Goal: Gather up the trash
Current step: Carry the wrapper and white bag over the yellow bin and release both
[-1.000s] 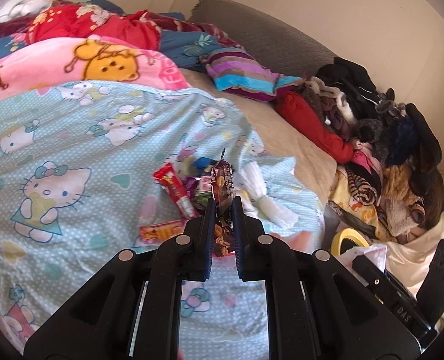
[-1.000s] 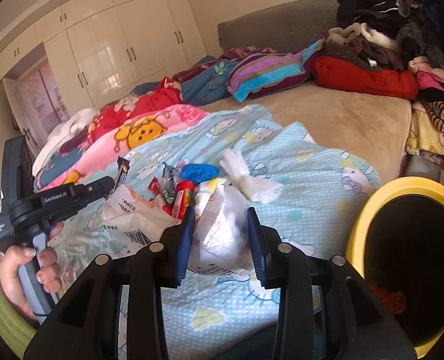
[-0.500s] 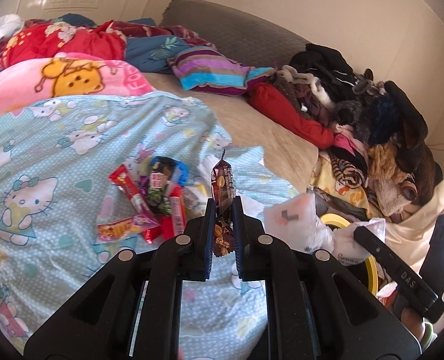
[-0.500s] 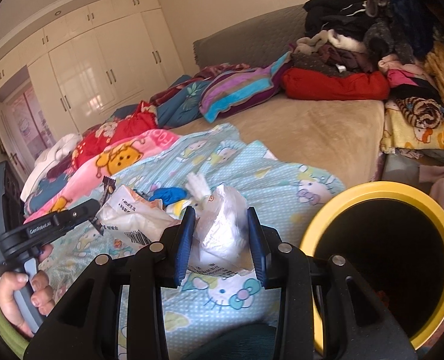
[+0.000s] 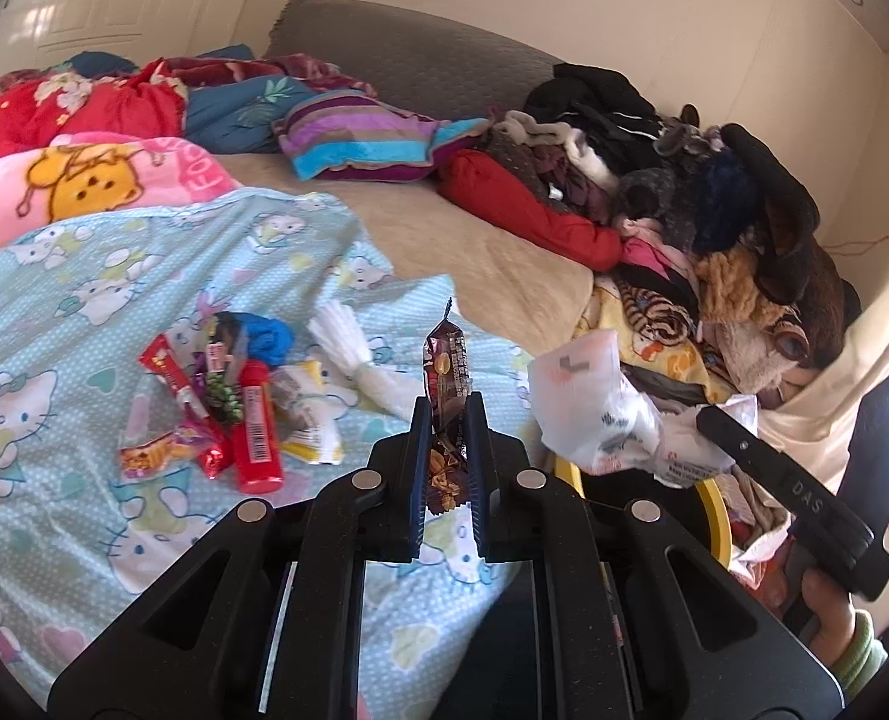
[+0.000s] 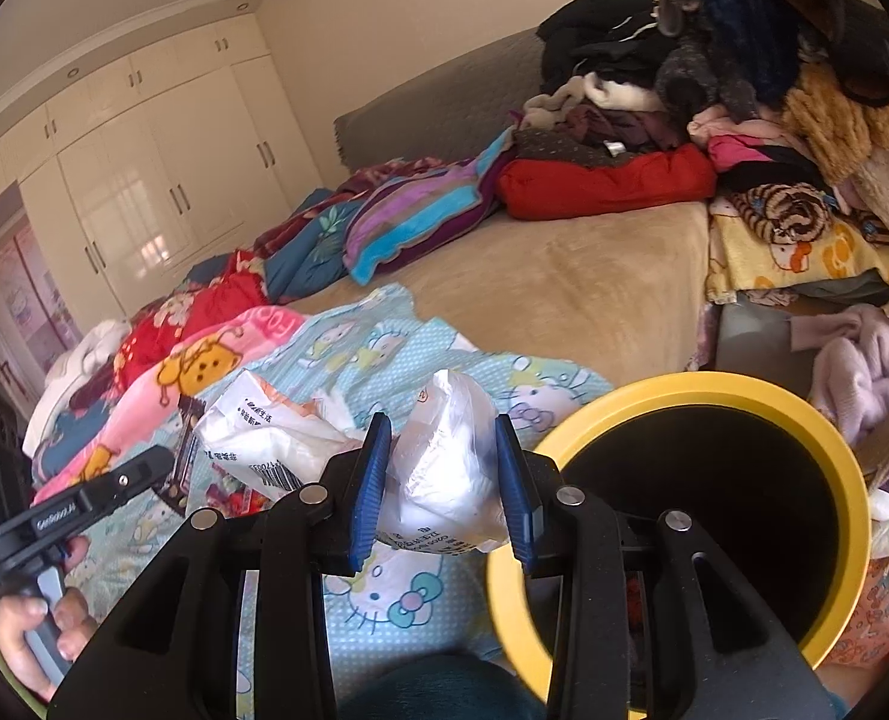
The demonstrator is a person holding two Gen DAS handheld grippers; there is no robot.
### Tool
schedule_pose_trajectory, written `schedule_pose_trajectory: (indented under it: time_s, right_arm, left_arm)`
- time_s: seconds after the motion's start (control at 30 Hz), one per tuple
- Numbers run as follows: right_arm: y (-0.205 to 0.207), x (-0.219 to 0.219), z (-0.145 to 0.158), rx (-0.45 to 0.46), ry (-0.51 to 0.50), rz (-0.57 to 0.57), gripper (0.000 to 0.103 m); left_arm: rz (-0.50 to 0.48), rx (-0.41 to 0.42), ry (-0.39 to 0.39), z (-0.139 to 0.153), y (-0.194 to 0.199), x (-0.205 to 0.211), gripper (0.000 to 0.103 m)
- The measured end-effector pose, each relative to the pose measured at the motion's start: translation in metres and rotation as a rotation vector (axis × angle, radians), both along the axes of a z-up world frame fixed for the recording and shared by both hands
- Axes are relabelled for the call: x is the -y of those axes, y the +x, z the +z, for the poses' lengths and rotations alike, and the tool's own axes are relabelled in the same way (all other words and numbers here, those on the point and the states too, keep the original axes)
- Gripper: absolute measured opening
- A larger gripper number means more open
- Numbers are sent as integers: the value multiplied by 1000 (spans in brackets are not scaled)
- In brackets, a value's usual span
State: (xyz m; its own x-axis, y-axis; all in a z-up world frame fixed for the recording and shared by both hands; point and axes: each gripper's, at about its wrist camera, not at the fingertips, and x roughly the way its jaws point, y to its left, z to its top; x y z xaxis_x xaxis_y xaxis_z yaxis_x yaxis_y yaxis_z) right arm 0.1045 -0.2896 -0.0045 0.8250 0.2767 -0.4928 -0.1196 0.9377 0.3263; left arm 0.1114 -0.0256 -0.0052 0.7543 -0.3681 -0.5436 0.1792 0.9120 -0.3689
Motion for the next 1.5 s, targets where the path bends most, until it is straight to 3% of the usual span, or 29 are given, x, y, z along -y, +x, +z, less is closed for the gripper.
schedule_pose_trajectory:
  time_s: [0.7, 1.5]
  right_arm:
    - [-7, 50, 3, -2, -22, -128, 33]
    - [-10, 118, -28, -65, -41, -327, 33]
  left_arm:
    - [-143, 35, 45, 6, -14, 65, 7]
    - [-302, 23, 85, -11, -13, 143, 7]
